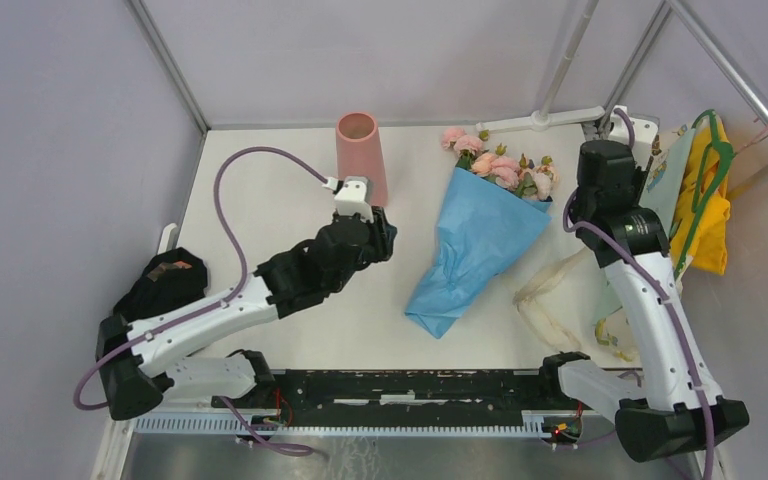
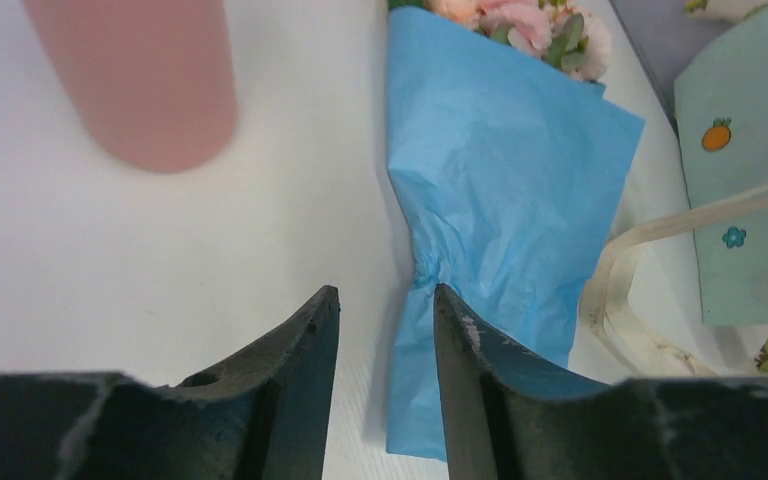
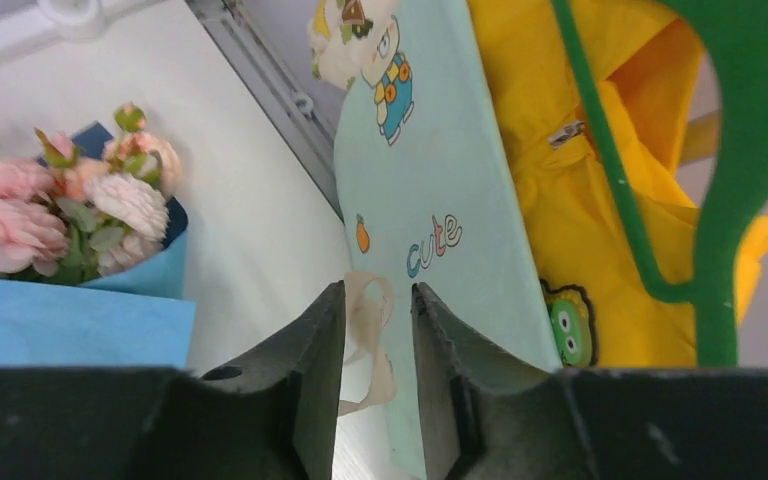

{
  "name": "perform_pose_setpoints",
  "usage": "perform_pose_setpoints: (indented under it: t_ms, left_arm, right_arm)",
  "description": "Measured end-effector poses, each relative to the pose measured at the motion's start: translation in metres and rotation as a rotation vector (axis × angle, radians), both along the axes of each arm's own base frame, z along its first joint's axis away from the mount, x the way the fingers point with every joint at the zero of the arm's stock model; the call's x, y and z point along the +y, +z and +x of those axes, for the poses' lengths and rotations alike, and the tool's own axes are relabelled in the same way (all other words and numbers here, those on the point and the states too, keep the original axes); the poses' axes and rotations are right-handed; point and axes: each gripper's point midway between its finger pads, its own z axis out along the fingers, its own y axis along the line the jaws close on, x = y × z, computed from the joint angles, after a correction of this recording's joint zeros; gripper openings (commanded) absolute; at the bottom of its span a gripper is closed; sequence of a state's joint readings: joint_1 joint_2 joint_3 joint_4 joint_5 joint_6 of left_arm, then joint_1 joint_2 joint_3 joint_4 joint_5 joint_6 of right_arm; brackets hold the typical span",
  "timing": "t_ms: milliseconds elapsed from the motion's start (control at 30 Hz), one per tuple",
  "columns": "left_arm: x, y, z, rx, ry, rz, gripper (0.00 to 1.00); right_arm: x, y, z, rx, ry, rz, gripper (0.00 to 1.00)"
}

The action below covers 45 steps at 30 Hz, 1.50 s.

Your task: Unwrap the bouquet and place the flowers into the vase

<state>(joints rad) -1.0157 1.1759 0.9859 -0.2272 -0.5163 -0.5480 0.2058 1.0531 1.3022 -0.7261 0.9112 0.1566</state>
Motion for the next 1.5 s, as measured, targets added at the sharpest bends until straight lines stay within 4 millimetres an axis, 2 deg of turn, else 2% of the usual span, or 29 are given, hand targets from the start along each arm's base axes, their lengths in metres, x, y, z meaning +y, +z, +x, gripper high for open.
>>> perform_pose_setpoints:
  t_ms: [33, 100, 167, 267, 367, 500, 567, 633, 667, 767, 833, 900, 1067, 1233, 1367, 1467, 1500]
  left_arm:
    - [0.007, 0.009, 0.0, -0.016, 0.021, -0.005, 0.52]
    - [0.023, 0.026, 0.0, -0.05, 0.064, -0.017, 0.57]
    - [0.038, 0.039, -0.002, -0.079, 0.102, -0.029, 0.61]
    - [0.054, 0.051, -0.004, -0.106, 0.145, -0.043, 0.62]
    - [0.064, 0.057, -0.004, -0.12, 0.173, -0.048, 0.63]
    - [0.066, 0.052, -0.004, -0.114, 0.185, -0.025, 0.63]
    - [0.066, 0.048, -0.002, -0.108, 0.189, -0.009, 0.63]
    - [0.064, 0.043, -0.002, -0.099, 0.188, 0.009, 0.64]
    - [0.064, 0.04, -0.002, -0.094, 0.187, 0.019, 0.64]
    - [0.063, 0.037, -0.001, -0.089, 0.187, 0.029, 0.65]
    - [0.062, 0.036, -0.001, -0.088, 0.186, 0.032, 0.65]
    - [0.062, 0.035, 0.0, -0.086, 0.185, 0.036, 0.65]
    - [0.059, 0.029, 0.001, -0.078, 0.183, 0.052, 0.65]
    - [0.054, 0.024, 0.001, -0.065, 0.166, 0.06, 0.65]
    - [0.054, 0.025, 0.001, -0.066, 0.166, 0.059, 0.66]
    - [0.054, 0.025, 0.001, -0.066, 0.166, 0.06, 0.66]
    - [0.054, 0.024, 0.001, -0.065, 0.165, 0.06, 0.65]
  right_arm:
    - [-0.003, -0.005, 0.004, 0.011, -0.002, 0.012, 0.57]
    - [-0.005, -0.021, 0.012, 0.044, 0.009, 0.04, 0.69]
    - [-0.002, -0.04, 0.019, 0.086, 0.04, 0.067, 0.74]
    - [0.011, -0.064, 0.026, 0.138, 0.12, 0.109, 0.75]
    - [0.028, -0.074, 0.033, 0.122, 0.218, 0.165, 0.76]
    - [0.057, -0.092, 0.037, 0.104, 0.372, 0.257, 0.77]
    - [0.07, -0.108, 0.04, 0.112, 0.429, 0.302, 0.78]
    - [0.084, -0.131, 0.04, 0.133, 0.489, 0.353, 0.8]
    - [0.094, -0.151, 0.037, 0.148, 0.53, 0.397, 0.8]
    - [0.114, -0.2, 0.016, 0.212, 0.594, 0.499, 0.81]
    - [0.12, -0.222, 0.001, 0.243, 0.604, 0.55, 0.81]
    - [0.123, -0.227, -0.004, 0.239, 0.607, 0.574, 0.8]
    - [0.133, -0.221, 0.004, 0.17, 0.639, 0.618, 0.79]
    - [0.144, -0.246, 0.001, 0.213, 0.646, 0.698, 0.77]
    - [0.147, -0.253, -0.001, 0.221, 0.641, 0.722, 0.76]
    - [0.147, -0.252, 0.001, 0.204, 0.644, 0.722, 0.65]
    - [0.148, -0.251, 0.002, 0.196, 0.649, 0.723, 0.57]
